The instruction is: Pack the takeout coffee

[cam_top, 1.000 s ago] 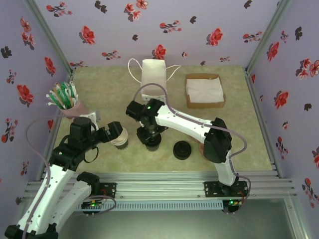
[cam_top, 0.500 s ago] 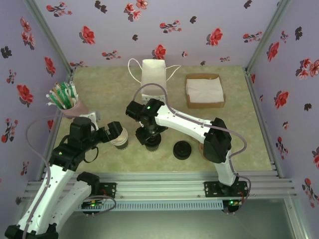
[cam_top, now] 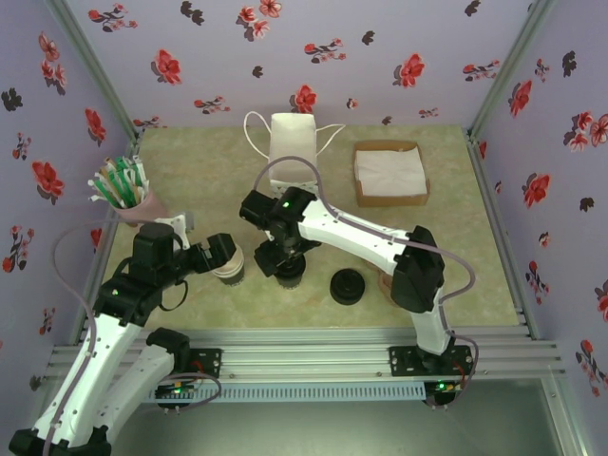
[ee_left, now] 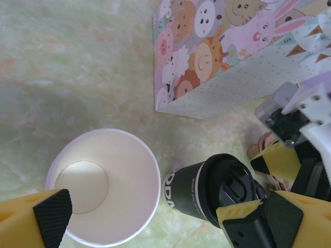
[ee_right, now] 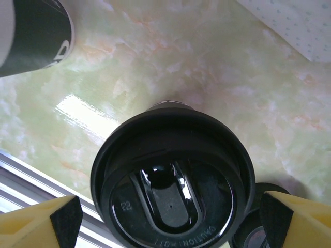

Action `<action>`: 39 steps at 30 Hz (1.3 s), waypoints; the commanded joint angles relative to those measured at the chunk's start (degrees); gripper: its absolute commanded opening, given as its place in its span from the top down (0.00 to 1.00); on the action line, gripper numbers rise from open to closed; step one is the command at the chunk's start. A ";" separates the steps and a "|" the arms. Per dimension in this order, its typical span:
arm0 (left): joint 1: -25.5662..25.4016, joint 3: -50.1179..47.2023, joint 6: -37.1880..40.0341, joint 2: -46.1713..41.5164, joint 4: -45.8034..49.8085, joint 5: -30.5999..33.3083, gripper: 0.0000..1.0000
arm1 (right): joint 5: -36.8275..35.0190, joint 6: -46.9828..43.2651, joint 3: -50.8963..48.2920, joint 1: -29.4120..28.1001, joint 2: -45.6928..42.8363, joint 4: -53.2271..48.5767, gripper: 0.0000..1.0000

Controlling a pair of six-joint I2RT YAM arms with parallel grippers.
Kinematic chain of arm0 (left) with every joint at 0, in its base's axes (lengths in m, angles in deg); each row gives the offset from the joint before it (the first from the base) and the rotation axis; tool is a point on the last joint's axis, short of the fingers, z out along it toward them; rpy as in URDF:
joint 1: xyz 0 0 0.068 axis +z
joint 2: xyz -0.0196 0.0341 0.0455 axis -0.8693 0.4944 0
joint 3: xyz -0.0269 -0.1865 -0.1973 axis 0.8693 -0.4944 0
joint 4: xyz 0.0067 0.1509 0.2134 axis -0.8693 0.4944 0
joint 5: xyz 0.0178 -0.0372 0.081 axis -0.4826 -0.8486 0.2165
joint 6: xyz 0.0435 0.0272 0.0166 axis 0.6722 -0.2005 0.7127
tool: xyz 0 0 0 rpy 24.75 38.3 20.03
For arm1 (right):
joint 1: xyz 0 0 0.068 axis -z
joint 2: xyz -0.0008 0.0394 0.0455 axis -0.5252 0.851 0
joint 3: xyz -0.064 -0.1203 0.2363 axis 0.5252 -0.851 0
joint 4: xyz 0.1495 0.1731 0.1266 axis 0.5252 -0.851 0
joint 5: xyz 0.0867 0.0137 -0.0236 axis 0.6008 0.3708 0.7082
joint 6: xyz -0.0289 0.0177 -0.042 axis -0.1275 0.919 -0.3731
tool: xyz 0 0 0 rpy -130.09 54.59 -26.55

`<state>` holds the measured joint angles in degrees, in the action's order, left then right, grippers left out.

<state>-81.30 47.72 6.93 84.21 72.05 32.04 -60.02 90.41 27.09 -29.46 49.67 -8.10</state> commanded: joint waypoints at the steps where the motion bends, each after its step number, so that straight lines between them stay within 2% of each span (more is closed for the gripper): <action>1: -0.10 2.03 1.65 1.15 -1.48 -3.55 0.01 | -2.19 1.55 -2.02 -0.37 -5.77 0.97 0.10; 7: -3.80 3.59 1.74 5.36 -3.18 -3.70 0.01 | -4.00 3.56 -10.24 0.07 -13.38 5.66 0.16; 10: -6.44 4.19 1.58 8.03 -4.74 -3.63 0.10 | -3.94 4.81 -15.88 0.80 -18.02 10.09 0.24; 12: -8.26 4.46 1.31 9.81 -5.93 -3.58 0.17 | -2.87 5.61 -19.75 1.65 -20.93 13.40 0.34; 19: -14.20 5.79 0.80 17.69 -9.16 -3.17 0.55 | 3.86 7.33 -30.51 5.05 -27.21 24.52 0.75; 21: -15.45 6.31 0.84 19.85 -9.76 -3.00 0.62 | 4.67 7.38 -31.46 5.51 -27.31 25.95 0.86; 23: -16.52 6.76 0.83 22.08 -10.38 -2.95 0.65 | 5.53 7.27 -32.04 5.63 -26.82 26.73 0.92; 29: -18.10 8.26 1.40 27.07 -10.34 -2.99 0.72 | 6.82 6.99 -32.03 5.70 -24.35 27.59 0.97; 39: -18.17 7.69 1.70 29.90 -11.21 -3.08 0.72 | 7.35 6.63 -31.56 5.74 -20.94 27.18 0.95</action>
<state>-99.00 54.21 7.26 113.37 62.39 28.96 -53.31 97.36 -4.56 -23.91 27.51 19.03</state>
